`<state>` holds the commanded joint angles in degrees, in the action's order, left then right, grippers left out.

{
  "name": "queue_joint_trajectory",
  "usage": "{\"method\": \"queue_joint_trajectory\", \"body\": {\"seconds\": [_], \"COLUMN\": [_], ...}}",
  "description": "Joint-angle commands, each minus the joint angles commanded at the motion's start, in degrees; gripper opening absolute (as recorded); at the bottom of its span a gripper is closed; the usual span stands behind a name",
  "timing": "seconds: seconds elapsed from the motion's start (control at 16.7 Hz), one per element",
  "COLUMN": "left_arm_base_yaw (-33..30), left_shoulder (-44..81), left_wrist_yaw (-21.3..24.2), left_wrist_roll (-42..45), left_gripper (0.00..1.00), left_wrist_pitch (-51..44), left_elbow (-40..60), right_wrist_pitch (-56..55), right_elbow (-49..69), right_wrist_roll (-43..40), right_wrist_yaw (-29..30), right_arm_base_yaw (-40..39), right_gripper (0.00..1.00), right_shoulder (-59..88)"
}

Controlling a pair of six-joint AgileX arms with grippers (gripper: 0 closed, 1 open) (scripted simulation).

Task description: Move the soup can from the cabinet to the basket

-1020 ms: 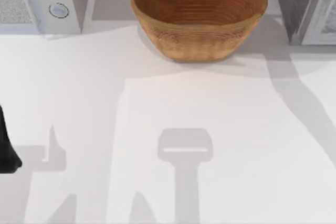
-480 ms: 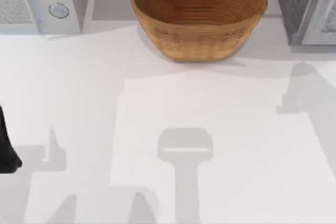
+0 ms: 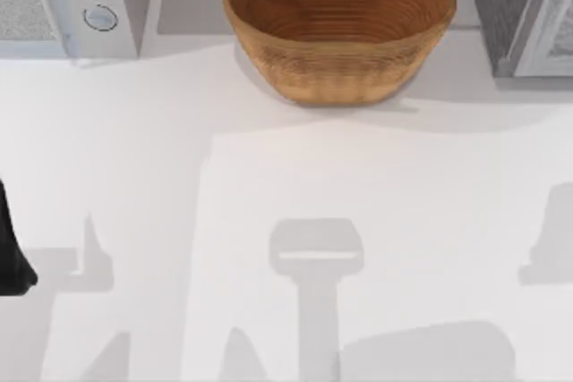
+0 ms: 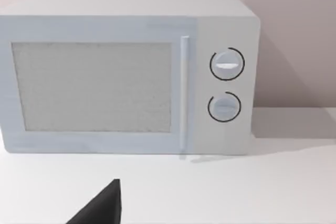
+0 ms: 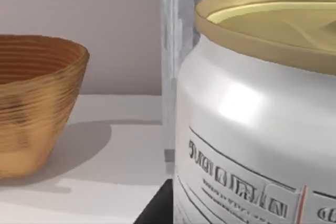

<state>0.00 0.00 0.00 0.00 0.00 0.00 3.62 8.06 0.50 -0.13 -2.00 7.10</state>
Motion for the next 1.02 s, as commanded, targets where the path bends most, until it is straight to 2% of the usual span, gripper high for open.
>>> {"method": "queue_joint_trajectory", "body": {"seconds": [0.24, 0.6, 0.78, 1.02], "left_arm_base_yaw": [0.0, 0.0, 0.0, 0.0], "left_shoulder": [0.0, 0.0, 0.0, 0.0], "left_wrist_yaw": [0.0, 0.0, 0.0, 0.0], "left_wrist_roll": [0.0, 0.0, 0.0, 0.0], "left_gripper": [1.0, 1.0, 1.0, 1.0], "left_wrist_pitch": [0.0, 0.0, 0.0, 0.0], "left_elbow": [0.0, 0.0, 0.0, 0.0], "right_wrist_pitch": [-3.44, -3.48, -5.03, -9.44], "right_elbow": [-7.66, -8.41, -5.02, 5.69], "right_wrist_roll": [-0.47, -0.38, -0.27, -0.02], "right_wrist_yaw": [0.09, 0.12, 1.41, 5.92], "right_arm_base_yaw": [1.91, 1.81, 0.47, -3.78], "right_gripper": [0.0, 0.0, 0.0, 0.0], "right_shoulder": [-6.74, -6.68, -3.14, 10.0]}}
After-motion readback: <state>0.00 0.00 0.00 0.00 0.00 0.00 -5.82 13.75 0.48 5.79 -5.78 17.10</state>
